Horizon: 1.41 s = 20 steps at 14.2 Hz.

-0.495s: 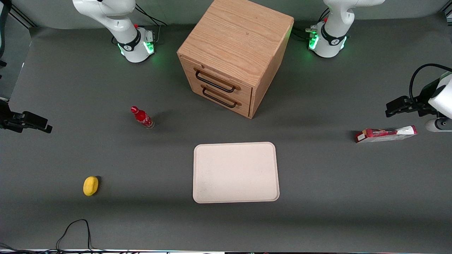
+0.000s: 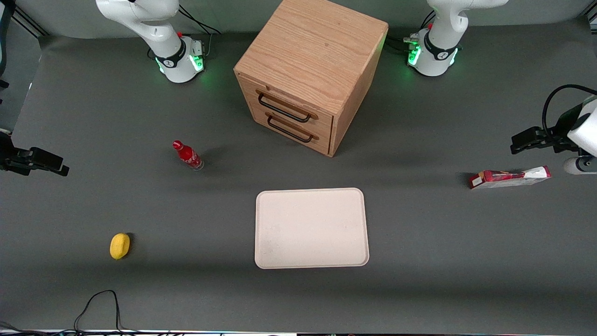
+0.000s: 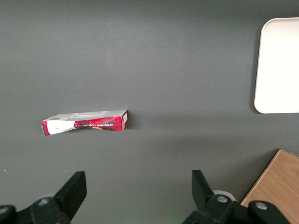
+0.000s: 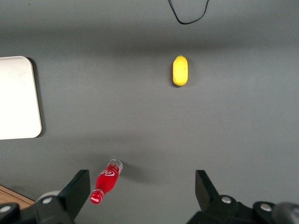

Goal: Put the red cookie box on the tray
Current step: 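Move the left gripper down over the red tartan cookie box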

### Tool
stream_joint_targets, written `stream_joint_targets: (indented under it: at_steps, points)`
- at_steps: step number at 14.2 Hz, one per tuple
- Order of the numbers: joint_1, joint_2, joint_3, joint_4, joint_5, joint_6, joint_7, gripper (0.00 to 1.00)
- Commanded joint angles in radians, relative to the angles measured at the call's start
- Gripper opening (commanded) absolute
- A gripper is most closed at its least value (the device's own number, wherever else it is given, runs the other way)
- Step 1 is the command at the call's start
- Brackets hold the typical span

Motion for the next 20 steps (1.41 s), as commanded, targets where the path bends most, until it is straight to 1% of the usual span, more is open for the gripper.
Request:
stream_joint_targets:
  at_steps: [1, 3, 5, 6, 9, 10, 12, 14, 15, 18, 20]
  points:
    - [0.053, -0.029, -0.002, -0.031, 0.014, -0.013, 0.052, 1.0]
    - [0.109, -0.033, -0.002, -0.06, 0.032, 0.004, 0.094, 1.0]
    - [0.172, -0.038, -0.002, -0.083, 0.035, 0.017, 0.189, 1.0]
    - [0.207, -0.064, -0.002, -0.127, 0.035, 0.057, 0.213, 1.0]
    - [0.254, -0.196, -0.002, -0.374, 0.035, 0.227, 0.243, 1.0]
    - [0.267, -0.219, -0.002, -0.426, 0.035, 0.255, 0.261, 1.0]
    - [0.303, -0.214, -0.002, -0.438, 0.035, 0.252, 0.27, 1.0]
    - [0.315, -0.204, 0.0, -0.438, 0.032, 0.251, 0.247, 1.0]
    - [0.33, -0.195, -0.002, -0.433, 0.024, 0.251, 0.187, 1.0]
    - [0.33, -0.182, -0.002, -0.432, 0.018, 0.248, -0.115, 1.0]
    - [0.33, -0.179, -0.002, -0.433, 0.017, 0.245, -0.368, 1.0]
